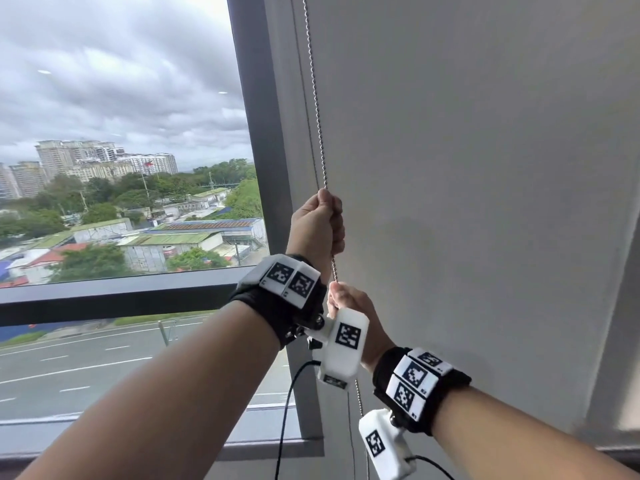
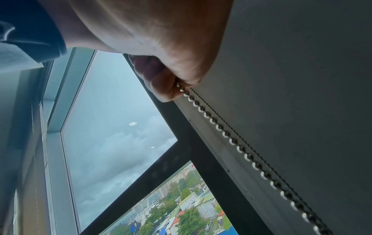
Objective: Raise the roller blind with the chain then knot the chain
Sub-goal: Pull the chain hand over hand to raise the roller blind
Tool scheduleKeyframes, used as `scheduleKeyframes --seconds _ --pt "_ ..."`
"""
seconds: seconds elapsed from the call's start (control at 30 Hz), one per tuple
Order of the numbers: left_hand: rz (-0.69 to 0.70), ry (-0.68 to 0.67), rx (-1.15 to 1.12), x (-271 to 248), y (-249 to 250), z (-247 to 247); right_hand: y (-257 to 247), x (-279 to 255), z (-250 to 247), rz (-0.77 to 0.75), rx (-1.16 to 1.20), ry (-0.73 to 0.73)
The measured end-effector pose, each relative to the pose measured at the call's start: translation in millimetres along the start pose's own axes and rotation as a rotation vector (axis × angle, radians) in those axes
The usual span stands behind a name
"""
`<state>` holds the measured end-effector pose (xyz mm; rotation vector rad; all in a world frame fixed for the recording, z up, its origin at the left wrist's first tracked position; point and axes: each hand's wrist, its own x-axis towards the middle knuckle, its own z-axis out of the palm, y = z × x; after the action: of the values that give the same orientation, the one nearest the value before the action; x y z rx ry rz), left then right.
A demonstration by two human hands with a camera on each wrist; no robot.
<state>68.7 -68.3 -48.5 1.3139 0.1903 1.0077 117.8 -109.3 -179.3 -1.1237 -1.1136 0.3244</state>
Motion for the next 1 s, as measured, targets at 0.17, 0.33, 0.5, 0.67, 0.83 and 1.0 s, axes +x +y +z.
scheduleKeyframes --seconds 0.17,0.33,0.5,0.67,0.83,1.0 --pt "0.033 0.018 0.013 -5 1 0 -1 7 -5 0.009 -0.046 -0.052" --pt "0.027 0.036 -0.008 -10 -8 -9 -33 34 -15 -0.082 -0.048 -0.029" --pt "-0.01 0.057 0.061 -24 -35 -27 -93 75 -13 -0.177 -0.046 0.016" --pt "-0.037 0.072 0.12 -33 -55 -34 -141 101 8 -0.201 0.013 -0.019" --pt "-0.044 0.077 0.057 -34 -57 -38 -153 108 25 -0.105 0.095 0.005" --pt "-0.048 0.068 0.059 -37 -54 -40 -155 99 32 -0.048 0.184 -0.011"
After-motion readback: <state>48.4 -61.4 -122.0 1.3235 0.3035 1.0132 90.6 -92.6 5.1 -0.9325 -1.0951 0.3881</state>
